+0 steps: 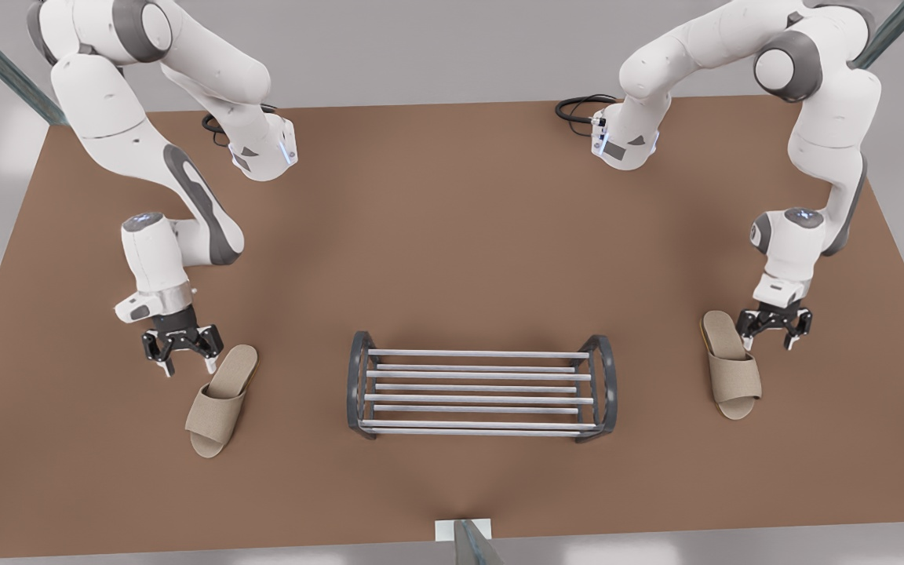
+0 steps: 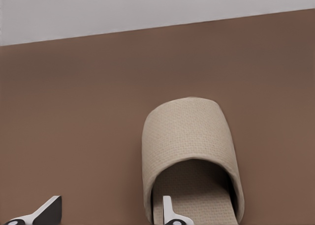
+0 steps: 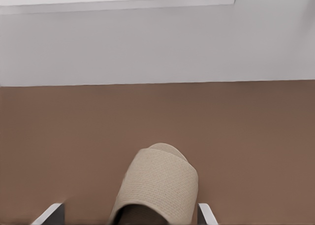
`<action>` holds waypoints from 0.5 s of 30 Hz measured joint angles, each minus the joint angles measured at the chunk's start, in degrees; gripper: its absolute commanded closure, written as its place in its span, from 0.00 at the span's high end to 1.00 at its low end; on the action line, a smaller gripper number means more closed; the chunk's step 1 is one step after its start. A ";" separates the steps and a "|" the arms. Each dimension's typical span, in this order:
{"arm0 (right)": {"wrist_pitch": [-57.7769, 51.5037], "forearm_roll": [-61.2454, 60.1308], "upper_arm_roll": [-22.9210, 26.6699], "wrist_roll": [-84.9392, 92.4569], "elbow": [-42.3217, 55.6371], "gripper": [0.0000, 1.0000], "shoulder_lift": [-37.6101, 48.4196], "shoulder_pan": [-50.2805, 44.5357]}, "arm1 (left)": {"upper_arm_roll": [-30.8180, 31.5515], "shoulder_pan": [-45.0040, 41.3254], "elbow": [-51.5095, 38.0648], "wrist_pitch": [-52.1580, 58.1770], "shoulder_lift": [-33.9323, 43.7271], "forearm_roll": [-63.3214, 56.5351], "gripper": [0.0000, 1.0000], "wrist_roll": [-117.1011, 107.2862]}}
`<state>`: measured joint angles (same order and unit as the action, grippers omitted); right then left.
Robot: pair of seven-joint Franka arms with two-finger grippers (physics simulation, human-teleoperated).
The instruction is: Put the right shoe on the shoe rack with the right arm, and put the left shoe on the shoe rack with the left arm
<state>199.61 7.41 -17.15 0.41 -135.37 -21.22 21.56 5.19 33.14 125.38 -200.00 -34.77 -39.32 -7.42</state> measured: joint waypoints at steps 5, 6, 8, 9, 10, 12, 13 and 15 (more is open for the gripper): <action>0.53 -0.07 7.80 0.60 -0.21 1.00 -0.92 -7.49 | 0.58 -0.14 -0.81 -0.19 -0.60 1.01 0.99 -0.79; 0.58 -0.10 8.89 0.70 -0.16 1.00 -1.06 -8.51 | 0.73 -0.05 -0.61 -0.21 -0.43 1.07 0.99 -0.92; 0.70 -0.15 10.14 0.88 0.03 1.00 -1.86 -9.29 | 1.22 0.41 0.10 -0.25 -0.07 1.11 0.99 -1.17; 0.74 -0.18 10.39 0.96 0.19 1.00 -2.57 -9.41 | 1.30 0.57 0.44 -0.26 -0.01 1.05 0.99 -1.28; 0.78 -0.21 10.55 1.03 0.61 1.00 -3.41 -9.45 | 1.40 0.59 0.73 -0.28 -0.06 1.00 0.99 -1.39; 0.84 -0.24 11.14 1.16 1.09 1.00 -4.47 -9.56 | 2.04 0.47 0.89 -0.29 -0.30 0.98 0.99 -1.59; 0.87 -0.24 11.29 1.22 1.53 1.00 -5.07 -9.57 | 2.31 0.32 0.87 -0.30 -0.42 1.07 0.99 -1.69; 0.90 -0.25 11.74 1.33 2.55 1.00 -6.40 -9.57 | 2.67 0.03 0.47 -0.31 -0.82 1.32 0.99 -1.86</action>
<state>200.51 7.16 -5.41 1.74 -132.82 -27.62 11.99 7.86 33.17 125.85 -200.32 -35.59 -37.99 -9.28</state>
